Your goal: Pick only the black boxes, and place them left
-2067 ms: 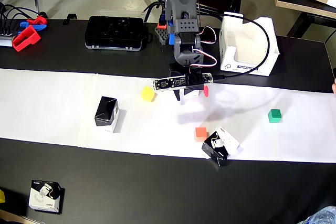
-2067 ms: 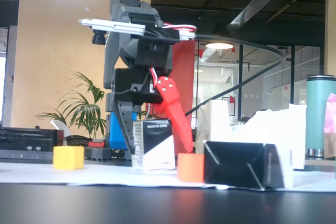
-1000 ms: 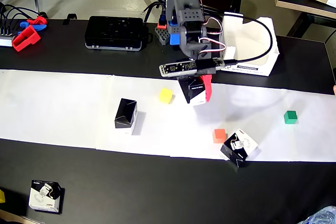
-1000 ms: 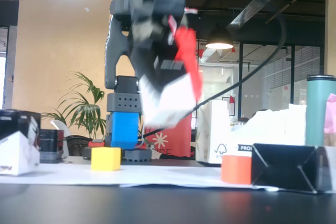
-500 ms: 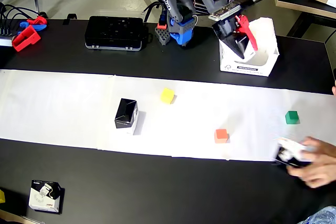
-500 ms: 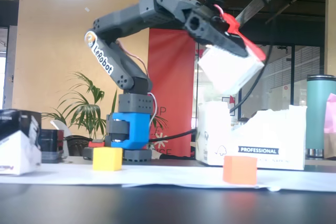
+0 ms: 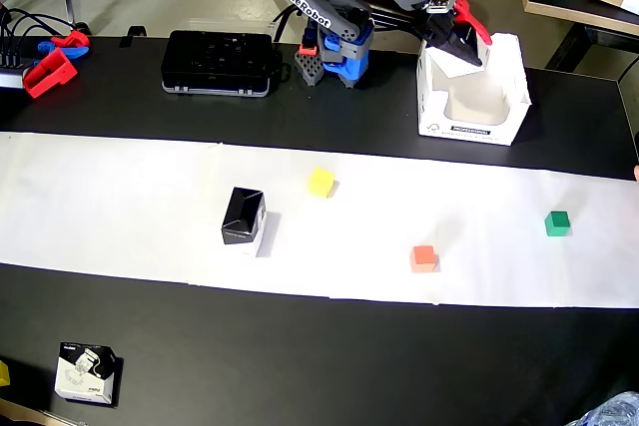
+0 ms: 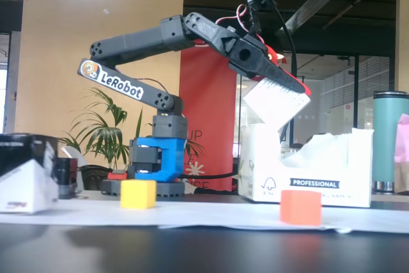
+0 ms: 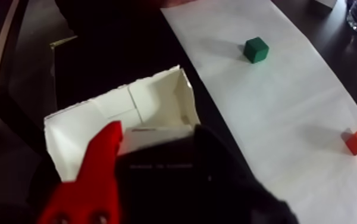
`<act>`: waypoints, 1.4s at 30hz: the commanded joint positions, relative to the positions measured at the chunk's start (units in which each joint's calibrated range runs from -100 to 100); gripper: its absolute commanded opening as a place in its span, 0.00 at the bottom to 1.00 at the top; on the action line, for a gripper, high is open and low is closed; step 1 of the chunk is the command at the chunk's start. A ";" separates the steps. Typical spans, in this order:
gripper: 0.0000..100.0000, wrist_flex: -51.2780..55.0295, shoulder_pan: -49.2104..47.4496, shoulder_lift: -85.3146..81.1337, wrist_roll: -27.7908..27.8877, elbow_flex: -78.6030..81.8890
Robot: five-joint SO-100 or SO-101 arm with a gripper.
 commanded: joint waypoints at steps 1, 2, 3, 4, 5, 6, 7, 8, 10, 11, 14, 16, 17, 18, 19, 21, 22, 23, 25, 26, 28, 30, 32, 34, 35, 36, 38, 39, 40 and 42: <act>0.34 -0.07 -0.71 -2.48 -0.08 -1.86; 0.34 -0.07 -0.54 -2.48 -0.08 -1.77; 0.34 -0.07 -0.36 -2.48 -0.03 -1.77; 0.34 -0.07 -0.36 -2.48 -0.03 -1.77; 0.33 -0.07 -0.19 -2.48 0.29 -1.77; 0.33 -0.15 0.24 -2.48 0.34 -2.04; 0.33 -0.39 1.72 -2.48 0.39 -2.12; 0.34 -0.79 4.14 -2.33 0.39 -2.30; 0.34 -0.79 11.16 -1.69 0.44 -4.16; 0.34 -0.79 15.14 -1.62 0.44 -5.14; 0.33 -0.87 28.74 -1.62 1.87 -6.82; 0.33 -0.87 38.10 -1.62 2.76 -5.94; 0.34 -0.87 42.34 -1.62 2.81 -5.94; 0.34 -0.87 46.32 -1.62 2.81 -6.02; 0.34 -0.87 49.62 -1.62 2.81 -6.20; 0.34 -0.87 55.33 -1.62 2.81 -6.56; 0.34 -0.87 57.76 -1.62 2.81 -6.65; 0.34 -0.79 59.84 -1.62 2.81 -6.02; 0.34 -0.79 63.82 -1.62 2.81 -4.16; 0.34 -0.79 65.21 -1.62 2.87 -2.92; 0.34 -0.79 66.42 -1.62 2.87 -0.44; 0.34 -0.79 66.25 -1.54 2.87 3.20; 0.34 -0.79 66.42 -1.54 2.87 6.56; 0.34 -0.79 66.42 -1.30 2.87 8.43; 0.34 -0.79 66.42 0.04 2.87 8.34; 0.34 -0.79 66.16 2.49 2.87 7.27; 0.34 -0.79 65.99 10.32 2.87 2.04; 0.34 -0.79 66.25 15.37 2.87 -1.59; 0.34 -0.79 66.33 19.88 2.87 -5.40; 0.34 -0.79 65.81 27.31 2.87 -13.83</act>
